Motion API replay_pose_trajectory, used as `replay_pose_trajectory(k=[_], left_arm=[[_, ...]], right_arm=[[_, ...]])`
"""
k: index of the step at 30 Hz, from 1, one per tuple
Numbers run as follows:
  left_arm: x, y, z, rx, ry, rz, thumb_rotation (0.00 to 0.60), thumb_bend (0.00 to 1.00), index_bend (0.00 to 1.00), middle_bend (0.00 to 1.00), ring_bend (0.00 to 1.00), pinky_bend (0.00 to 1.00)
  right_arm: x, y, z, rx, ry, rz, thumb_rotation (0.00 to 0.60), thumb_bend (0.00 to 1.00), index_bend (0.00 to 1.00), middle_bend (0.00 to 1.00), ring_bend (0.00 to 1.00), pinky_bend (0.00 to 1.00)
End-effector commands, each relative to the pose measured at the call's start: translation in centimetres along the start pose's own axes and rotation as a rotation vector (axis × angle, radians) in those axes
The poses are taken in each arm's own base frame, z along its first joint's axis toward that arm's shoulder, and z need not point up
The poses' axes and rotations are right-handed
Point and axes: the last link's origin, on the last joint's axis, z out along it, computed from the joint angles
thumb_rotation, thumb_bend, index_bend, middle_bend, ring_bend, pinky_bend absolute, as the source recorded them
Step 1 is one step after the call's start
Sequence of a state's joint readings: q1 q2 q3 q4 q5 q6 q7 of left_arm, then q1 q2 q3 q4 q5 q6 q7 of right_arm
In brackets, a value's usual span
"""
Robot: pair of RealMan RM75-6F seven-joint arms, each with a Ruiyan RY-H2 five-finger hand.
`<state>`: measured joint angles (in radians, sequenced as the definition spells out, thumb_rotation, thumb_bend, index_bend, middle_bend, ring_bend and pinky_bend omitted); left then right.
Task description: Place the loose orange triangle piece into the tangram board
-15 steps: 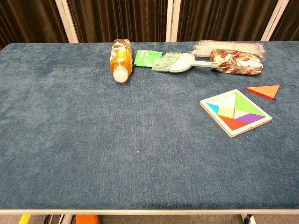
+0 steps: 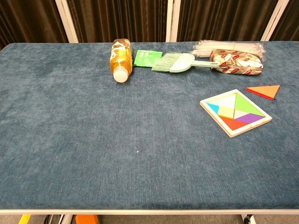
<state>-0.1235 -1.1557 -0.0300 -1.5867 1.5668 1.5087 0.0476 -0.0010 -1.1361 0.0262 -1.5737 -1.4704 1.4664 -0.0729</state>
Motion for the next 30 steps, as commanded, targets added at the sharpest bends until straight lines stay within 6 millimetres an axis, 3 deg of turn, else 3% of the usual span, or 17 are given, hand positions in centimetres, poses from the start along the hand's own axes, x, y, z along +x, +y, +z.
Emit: replay_pose_trajectory(k=[1, 8, 17, 24, 30], left_arm=[[0.0, 0.0, 0.0, -0.003, -0.001, -0.001, 0.6, 0.0, 0.19, 0.13, 0.05, 0.13], [-0.3, -0.2, -0.1, -0.003, -0.017, -0.017, 0.6, 0.0, 0.19, 0.13, 0.05, 0.13], [-1.0, -0.9, 0.0, 0.01, -0.027, -0.024, 0.6, 0.0, 0.19, 0.13, 0.05, 0.12], [-1.0, -1.1, -0.1, 0.012, -0.033, -0.028, 0.6, 0.0, 0.19, 0.13, 0.05, 0.13], [-1.2, -1.3, -0.1, 0.015, -0.039, -0.033, 0.6, 0.0, 0.19, 0.13, 0.05, 0.13]], right_arm=[[0.2, -0.3, 0.5, 0.012, -0.001, -0.006, 0.6, 0.17, 0.0, 0.0, 0.0, 0.0], [0.9, -1.2, 4.4, 0.063, -0.035, -0.096, 0.6, 0.17, 0.0, 0.0, 0.0, 0.0], [-0.1, -4.1, 12.7, 0.12, -0.168, -0.215, 0.6, 0.17, 0.0, 0.0, 0.0, 0.0], [-1.8, -7.6, 16.8, 0.168, -0.214, -0.267, 0.6, 0.16, 0.0, 0.0, 0.0, 0.0], [-3.1, -9.9, 18.4, 0.201, -0.24, -0.252, 0.6, 0.15, 0.0, 0.0, 0.0, 0.0]])
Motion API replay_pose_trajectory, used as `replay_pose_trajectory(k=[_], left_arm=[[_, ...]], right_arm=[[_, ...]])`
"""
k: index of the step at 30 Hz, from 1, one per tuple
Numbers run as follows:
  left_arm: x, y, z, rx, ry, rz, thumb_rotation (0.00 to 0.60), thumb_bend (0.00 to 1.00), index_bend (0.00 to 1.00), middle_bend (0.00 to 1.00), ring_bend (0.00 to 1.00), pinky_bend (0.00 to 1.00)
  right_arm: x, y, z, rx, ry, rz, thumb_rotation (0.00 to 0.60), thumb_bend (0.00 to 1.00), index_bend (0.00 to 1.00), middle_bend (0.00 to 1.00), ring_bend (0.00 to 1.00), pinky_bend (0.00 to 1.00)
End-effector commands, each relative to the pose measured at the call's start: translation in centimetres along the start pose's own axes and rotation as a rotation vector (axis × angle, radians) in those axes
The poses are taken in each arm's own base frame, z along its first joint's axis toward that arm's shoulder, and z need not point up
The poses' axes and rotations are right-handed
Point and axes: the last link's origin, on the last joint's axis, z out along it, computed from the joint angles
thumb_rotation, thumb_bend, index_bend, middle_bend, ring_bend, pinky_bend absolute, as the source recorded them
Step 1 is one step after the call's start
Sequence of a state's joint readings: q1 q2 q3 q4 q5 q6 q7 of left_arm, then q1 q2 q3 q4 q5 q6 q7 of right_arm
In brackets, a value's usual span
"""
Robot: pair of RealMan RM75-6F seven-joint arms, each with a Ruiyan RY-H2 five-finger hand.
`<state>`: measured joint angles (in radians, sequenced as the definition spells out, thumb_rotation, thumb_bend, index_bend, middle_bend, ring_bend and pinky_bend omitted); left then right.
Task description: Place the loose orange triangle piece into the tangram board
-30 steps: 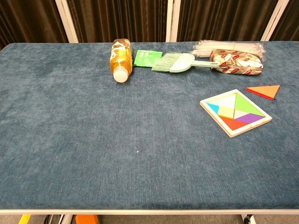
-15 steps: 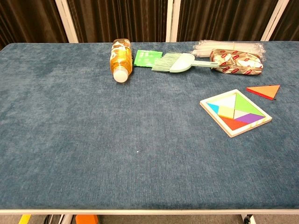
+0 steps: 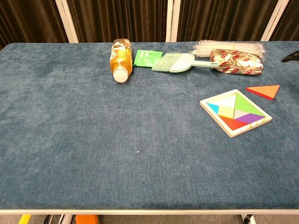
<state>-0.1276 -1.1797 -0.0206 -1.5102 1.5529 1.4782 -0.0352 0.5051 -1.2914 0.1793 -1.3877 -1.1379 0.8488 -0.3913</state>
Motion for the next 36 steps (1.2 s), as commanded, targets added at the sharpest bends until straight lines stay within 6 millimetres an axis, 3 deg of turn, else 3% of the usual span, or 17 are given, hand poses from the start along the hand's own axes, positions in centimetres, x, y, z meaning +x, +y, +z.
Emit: replay_pose_trajectory(k=[1, 9, 17, 24, 36], left_arm=[[-0.1, -0.1, 0.0, 0.001, -0.003, -0.002, 0.6, 0.0, 0.19, 0.13, 0.05, 0.13], [-0.4, -0.4, 0.0, 0.005, -0.018, -0.007, 0.6, 0.0, 0.19, 0.13, 0.05, 0.13], [-0.3, -0.5, -0.1, 0.007, -0.018, -0.012, 0.6, 0.0, 0.19, 0.13, 0.05, 0.13], [-0.3, -0.6, 0.0, 0.006, -0.021, -0.016, 0.6, 0.0, 0.19, 0.13, 0.05, 0.13], [-0.2, -1.0, -0.1, 0.012, -0.028, -0.01, 0.6, 0.0, 0.19, 0.13, 0.05, 0.13]], right_arm=[[-0.1, -0.8, 0.9, 0.01, -0.008, -0.004, 0.6, 0.15, 0.0, 0.0, 0.0, 0.0], [-0.5, -2.4, 1.9, 0.026, -0.03, -0.011, 0.6, 0.14, 0.0, 0.0, 0.0, 0.0], [-0.3, -3.1, 2.6, 0.037, -0.028, -0.022, 0.6, 0.14, 0.09, 0.0, 0.0, 0.0], [-0.3, -3.7, 3.3, 0.038, -0.03, -0.04, 0.6, 0.14, 0.24, 0.0, 0.0, 0.0], [-0.2, -4.2, 3.8, 0.035, -0.046, -0.059, 0.6, 0.14, 0.3, 0.0, 0.0, 0.0]])
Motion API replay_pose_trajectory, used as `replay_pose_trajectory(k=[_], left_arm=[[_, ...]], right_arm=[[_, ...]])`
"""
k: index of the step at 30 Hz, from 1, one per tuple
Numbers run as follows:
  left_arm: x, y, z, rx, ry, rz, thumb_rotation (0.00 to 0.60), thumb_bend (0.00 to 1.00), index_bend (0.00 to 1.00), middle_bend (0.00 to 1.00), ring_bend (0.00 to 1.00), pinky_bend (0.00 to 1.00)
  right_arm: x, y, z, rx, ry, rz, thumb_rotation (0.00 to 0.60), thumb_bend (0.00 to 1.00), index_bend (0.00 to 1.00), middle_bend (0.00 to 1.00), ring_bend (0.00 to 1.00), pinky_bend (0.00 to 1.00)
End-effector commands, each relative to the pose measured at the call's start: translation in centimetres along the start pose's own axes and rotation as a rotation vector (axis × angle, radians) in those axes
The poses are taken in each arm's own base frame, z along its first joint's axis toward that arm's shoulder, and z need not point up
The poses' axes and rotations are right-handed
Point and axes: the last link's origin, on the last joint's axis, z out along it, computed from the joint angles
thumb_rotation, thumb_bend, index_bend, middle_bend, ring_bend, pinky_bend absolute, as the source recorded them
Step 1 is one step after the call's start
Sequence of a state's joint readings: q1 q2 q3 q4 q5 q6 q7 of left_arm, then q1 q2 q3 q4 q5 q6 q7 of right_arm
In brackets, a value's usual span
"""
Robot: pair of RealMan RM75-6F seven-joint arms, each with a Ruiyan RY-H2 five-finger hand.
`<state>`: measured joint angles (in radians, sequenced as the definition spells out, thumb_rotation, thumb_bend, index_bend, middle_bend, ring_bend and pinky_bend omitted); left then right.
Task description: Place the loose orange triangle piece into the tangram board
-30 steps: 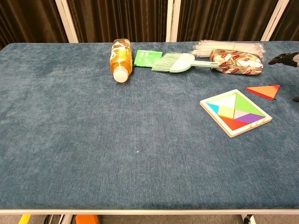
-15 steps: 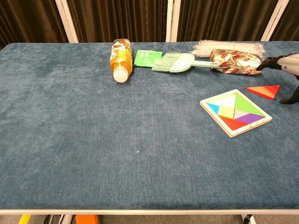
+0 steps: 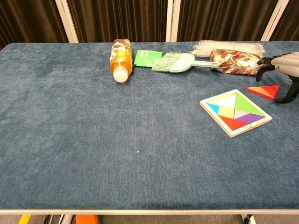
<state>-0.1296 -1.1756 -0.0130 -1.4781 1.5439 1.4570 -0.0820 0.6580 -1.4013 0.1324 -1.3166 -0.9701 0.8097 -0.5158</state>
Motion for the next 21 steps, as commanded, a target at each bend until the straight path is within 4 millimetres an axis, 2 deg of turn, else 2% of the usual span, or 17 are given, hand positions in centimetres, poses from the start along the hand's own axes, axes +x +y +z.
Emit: replay_pose_trajectory(k=[1, 8, 21], left_arm=[[0.0, -0.07, 0.0, 0.0, -0.001, 0.002, 0.6, 0.0, 0.19, 0.13, 0.05, 0.13], [0.13, -0.32, -0.16, 0.005, -0.001, 0.005, 0.6, 0.0, 0.19, 0.13, 0.05, 0.13], [-0.16, -0.44, -0.23, 0.006, -0.011, 0.005, 0.6, 0.0, 0.19, 0.13, 0.05, 0.13]], right_arm=[[-0.04, -0.05, 0.1, -0.001, -0.002, -0.007, 0.6, 0.14, 0.31, 0.0, 0.0, 0.0], [-0.14, -0.26, 0.34, -0.002, -0.006, -0.016, 0.6, 0.14, 0.34, 0.0, 0.0, 0.0], [-0.27, -0.49, 0.4, -0.013, -0.008, -0.012, 0.6, 0.18, 0.46, 0.0, 0.0, 0.0]])
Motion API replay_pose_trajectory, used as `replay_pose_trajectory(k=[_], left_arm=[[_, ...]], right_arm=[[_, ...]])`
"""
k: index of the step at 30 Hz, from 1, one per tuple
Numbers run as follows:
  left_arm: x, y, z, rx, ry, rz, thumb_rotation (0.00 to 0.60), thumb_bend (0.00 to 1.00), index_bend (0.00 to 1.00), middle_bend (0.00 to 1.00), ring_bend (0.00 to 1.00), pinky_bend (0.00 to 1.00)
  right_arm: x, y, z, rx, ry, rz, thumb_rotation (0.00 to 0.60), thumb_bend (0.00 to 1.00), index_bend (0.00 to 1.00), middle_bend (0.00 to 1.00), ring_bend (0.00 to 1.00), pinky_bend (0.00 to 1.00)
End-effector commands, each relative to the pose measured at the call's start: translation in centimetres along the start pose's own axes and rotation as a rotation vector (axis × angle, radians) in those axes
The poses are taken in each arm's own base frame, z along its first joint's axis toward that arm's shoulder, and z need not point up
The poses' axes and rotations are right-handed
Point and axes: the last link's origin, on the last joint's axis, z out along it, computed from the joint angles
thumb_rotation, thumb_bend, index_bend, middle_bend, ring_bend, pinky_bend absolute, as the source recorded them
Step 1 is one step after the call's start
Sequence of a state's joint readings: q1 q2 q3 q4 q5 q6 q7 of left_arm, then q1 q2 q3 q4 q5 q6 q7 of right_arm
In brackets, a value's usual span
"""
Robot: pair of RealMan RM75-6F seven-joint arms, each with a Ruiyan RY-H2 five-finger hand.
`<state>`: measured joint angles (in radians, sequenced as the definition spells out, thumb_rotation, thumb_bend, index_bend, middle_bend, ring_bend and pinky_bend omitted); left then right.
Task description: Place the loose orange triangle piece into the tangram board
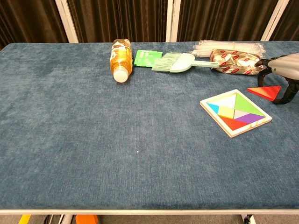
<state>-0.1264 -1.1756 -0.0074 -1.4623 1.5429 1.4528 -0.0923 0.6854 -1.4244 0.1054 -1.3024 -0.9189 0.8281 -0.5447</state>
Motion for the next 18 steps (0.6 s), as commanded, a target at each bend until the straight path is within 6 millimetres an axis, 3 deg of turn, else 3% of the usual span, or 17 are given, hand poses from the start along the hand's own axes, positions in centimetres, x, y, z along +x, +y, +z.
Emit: replay_pose_trajectory(k=[1, 8, 18], left_arm=[[0.0, 0.0, 0.0, 0.0, -0.001, 0.0, 0.6, 0.0, 0.19, 0.13, 0.05, 0.13], [-0.1, 0.0, 0.0, 0.001, -0.001, -0.002, 0.6, 0.0, 0.19, 0.13, 0.05, 0.13], [-0.2, -0.2, -0.1, 0.0, -0.002, -0.009, 0.6, 0.0, 0.19, 0.13, 0.05, 0.13]], right_arm=[[0.1, 0.0, -0.1, 0.0, 0.004, 0.003, 0.6, 0.18, 0.46, 0.0, 0.0, 0.0], [1.9, -0.3, -0.6, 0.026, 0.052, 0.044, 0.6, 0.18, 0.46, 0.0, 0.0, 0.0], [4.6, -2.5, -1.4, 0.112, 0.019, 0.101, 0.6, 0.22, 0.48, 0.0, 0.0, 0.0]])
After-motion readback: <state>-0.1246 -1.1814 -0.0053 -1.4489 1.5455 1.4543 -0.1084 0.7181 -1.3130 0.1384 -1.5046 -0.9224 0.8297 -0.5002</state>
